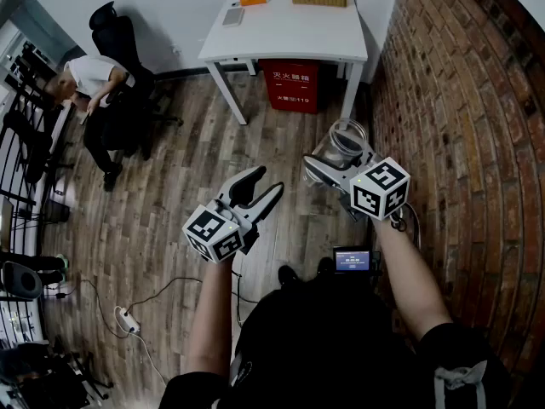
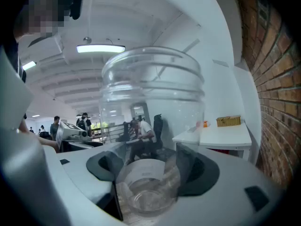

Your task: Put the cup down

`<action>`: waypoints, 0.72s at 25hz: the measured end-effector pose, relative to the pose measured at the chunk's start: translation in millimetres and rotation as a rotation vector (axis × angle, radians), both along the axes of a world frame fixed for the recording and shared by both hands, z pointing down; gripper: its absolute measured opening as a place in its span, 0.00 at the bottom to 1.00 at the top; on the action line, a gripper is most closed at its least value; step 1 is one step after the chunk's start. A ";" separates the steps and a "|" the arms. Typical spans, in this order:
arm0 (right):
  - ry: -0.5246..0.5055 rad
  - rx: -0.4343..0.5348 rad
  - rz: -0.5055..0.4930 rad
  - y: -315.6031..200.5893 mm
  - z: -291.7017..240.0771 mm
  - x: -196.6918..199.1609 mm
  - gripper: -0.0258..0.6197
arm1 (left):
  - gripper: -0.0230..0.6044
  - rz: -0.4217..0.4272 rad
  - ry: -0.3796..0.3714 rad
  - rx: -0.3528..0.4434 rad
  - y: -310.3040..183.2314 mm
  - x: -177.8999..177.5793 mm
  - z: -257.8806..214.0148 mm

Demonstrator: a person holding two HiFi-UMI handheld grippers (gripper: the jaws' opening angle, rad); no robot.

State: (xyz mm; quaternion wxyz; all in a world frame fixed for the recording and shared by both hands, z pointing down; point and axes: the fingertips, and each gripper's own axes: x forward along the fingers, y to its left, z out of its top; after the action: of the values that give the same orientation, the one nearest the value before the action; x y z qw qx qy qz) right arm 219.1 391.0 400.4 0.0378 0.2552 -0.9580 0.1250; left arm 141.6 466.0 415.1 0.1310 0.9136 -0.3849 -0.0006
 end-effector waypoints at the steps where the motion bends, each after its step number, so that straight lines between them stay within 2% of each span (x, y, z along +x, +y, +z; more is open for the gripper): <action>1: -0.003 -0.001 -0.002 0.1 -0.4 -0.4 0.56 | 0.39 -0.001 0.000 0.000 -0.3 -0.4 -0.4; 18: 0.019 -0.002 -0.049 8.2 3.3 -6.5 0.56 | 0.39 -0.010 -0.008 -0.006 0.3 -1.8 -0.9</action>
State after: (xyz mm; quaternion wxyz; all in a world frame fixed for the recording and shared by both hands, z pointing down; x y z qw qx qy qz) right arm 212.6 399.2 403.7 0.0505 0.2328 -0.9634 0.1227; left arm 139.8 466.4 414.2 0.1324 0.9113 -0.3899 0.0034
